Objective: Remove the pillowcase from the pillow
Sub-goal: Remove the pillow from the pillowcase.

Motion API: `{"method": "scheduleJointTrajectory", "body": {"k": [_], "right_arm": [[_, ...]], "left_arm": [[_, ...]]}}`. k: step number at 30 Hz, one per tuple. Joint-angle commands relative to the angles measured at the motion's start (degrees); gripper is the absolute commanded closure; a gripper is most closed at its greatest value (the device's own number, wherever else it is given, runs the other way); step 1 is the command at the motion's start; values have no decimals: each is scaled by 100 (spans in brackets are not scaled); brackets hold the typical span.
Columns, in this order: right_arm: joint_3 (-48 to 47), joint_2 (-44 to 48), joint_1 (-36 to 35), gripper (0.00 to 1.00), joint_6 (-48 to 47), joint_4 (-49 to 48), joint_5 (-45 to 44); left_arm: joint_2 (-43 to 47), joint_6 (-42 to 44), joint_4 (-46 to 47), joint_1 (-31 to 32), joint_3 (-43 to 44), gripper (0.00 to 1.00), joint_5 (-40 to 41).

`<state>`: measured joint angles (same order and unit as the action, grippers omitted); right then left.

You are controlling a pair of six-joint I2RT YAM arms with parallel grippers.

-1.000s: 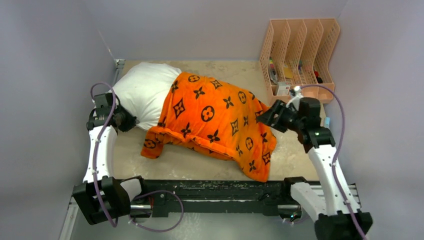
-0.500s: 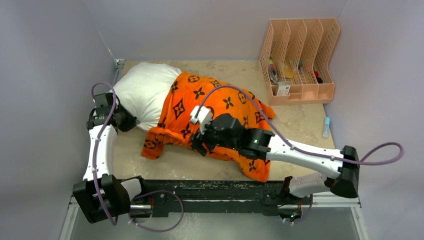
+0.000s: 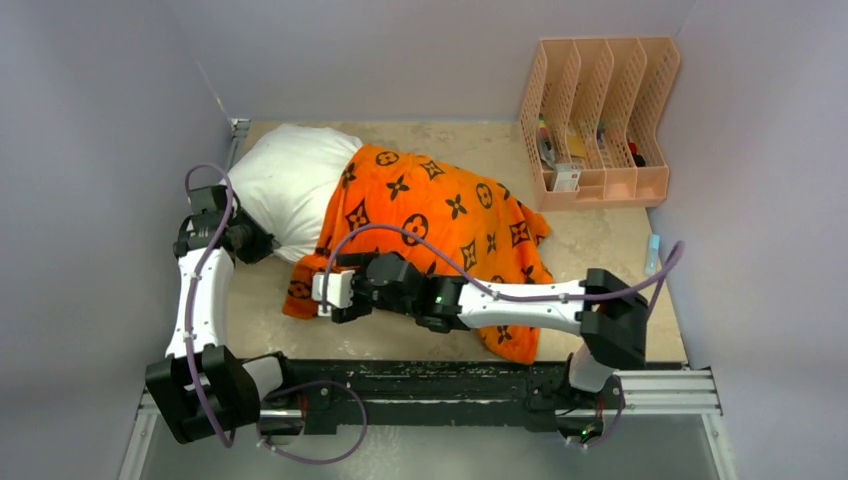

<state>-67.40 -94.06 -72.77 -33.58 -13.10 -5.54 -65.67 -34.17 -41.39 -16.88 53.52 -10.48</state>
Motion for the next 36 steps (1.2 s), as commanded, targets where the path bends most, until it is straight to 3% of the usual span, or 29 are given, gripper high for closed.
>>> {"method": "scheduleJointTrajectory", "body": {"k": [1,4,5,6,10,11,13,15,17,27,30,36], "right_arm": [[-160,-480,24,35,-966,-1404,-1213],[-8,-582,136,72,-1204,-1789,-2284],[147,-479,159,91,-1207,-1681,-2504],[393,-331,166,100,-1156,-1590,-2767],[1983,738,154,100,-894,-1897,-3699],[2200,1166,150,100,-424,-1498,-3606],[2351,2012,145,100,463,235,-2765],[2425,2691,130,100,832,1147,-2126],[2391,3132,123,100,1114,1931,-2049],[2103,3452,123,100,1375,4194,-2627],[1851,3886,123,100,1592,4775,-2058],[1714,4296,123,100,1659,5226,-2197]], "left_arm": [[61,135,127,-71,93,100,-42],[234,-51,269,-77,2,100,271],[286,-119,403,-74,-66,100,328],[295,-159,464,-72,-77,100,364],[26,-143,416,-77,48,100,357],[-14,-149,436,-77,72,100,387],[-76,-167,527,-73,100,100,435],[-198,-140,539,-73,239,100,447],[-315,-117,514,-77,382,100,512],[-379,-19,497,-88,429,100,927],[-498,9,528,-242,493,100,568],[-421,-256,711,-403,573,100,260]]}}
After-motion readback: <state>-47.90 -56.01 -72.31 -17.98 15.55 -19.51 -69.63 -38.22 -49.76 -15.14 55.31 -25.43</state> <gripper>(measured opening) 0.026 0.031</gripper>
